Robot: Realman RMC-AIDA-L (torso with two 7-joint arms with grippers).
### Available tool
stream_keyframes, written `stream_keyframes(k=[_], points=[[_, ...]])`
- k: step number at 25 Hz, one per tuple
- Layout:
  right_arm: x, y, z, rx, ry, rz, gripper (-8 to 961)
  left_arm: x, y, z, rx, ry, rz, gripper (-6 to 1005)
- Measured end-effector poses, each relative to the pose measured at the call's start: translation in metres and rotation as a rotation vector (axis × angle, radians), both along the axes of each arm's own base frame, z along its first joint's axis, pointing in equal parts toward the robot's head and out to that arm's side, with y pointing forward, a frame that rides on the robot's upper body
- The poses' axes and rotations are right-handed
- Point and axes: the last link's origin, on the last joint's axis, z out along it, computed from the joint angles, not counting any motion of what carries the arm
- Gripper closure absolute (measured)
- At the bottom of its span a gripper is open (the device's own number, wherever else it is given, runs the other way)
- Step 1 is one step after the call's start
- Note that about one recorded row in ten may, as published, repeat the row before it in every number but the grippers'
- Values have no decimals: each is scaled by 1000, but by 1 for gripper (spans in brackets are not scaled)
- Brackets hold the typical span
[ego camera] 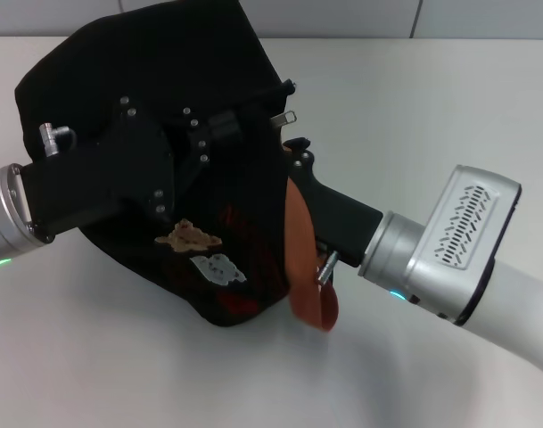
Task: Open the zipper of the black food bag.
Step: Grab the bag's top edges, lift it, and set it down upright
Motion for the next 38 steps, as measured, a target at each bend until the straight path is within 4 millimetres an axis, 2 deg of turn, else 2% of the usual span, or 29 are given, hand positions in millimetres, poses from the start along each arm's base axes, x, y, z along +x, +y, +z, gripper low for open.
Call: stream_keyframes(k=[4,7,8,12,18,25,27,31,32,38], points=[[17,-1,5,31,-4,-56,607,-2,-1,1,2,3,6,1000],[42,-3,15,81,3,-143,608,-4,-2,1,6,2,14,1000],[42,-3,15,81,3,-143,608,-4,-2,1,6,2,14,1000],[62,-10,25,131,21,-215,609,-5,-2,1,12,6,12,999],[72,-17,30,153,33,-242,611,-6,-4,0,7,5,13,999],[89,-35,40,153,78,-273,613,-10,-6,1,20,2,36,999],[99,-35,44,82,86,-305,613,-10,-5,0,29,8,35,998],[97,-35,37,-51,56,-277,614,-9,-4,0,33,9,31,998],[88,-39,28,-139,26,-217,614,-8,-2,0,32,9,31,998],[66,-49,12,-270,-7,-84,615,-6,1,-1,42,13,27,998]])
